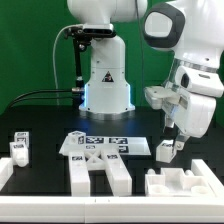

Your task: Assemble chair

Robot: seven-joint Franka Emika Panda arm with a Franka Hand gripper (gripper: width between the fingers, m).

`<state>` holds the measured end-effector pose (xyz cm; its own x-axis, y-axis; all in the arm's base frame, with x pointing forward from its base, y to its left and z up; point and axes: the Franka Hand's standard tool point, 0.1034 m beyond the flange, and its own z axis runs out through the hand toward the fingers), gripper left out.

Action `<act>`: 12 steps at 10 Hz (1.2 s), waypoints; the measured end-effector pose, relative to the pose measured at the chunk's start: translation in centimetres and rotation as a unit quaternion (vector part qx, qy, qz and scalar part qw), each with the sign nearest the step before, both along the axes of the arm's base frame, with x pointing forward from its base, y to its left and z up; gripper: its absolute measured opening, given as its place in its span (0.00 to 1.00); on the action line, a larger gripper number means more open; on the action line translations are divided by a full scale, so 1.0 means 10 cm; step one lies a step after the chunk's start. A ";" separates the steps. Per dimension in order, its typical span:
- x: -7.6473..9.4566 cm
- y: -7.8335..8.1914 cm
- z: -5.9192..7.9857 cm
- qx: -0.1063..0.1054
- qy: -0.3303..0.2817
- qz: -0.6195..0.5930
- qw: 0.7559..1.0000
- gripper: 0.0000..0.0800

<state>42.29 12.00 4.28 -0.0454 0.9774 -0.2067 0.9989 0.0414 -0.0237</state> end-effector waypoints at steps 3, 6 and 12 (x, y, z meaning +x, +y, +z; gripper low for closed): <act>0.00 -0.01 0.01 -0.003 -0.024 -0.146 0.989 0.81; 0.01 -0.11 -0.01 -0.022 -0.044 -0.412 0.910 0.81; 0.04 -0.13 -0.04 -0.028 -0.059 -0.598 0.798 0.81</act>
Offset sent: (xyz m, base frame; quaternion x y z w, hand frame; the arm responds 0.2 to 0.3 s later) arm 0.0146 -0.0179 0.0146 0.0222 -0.0371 0.4228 0.9052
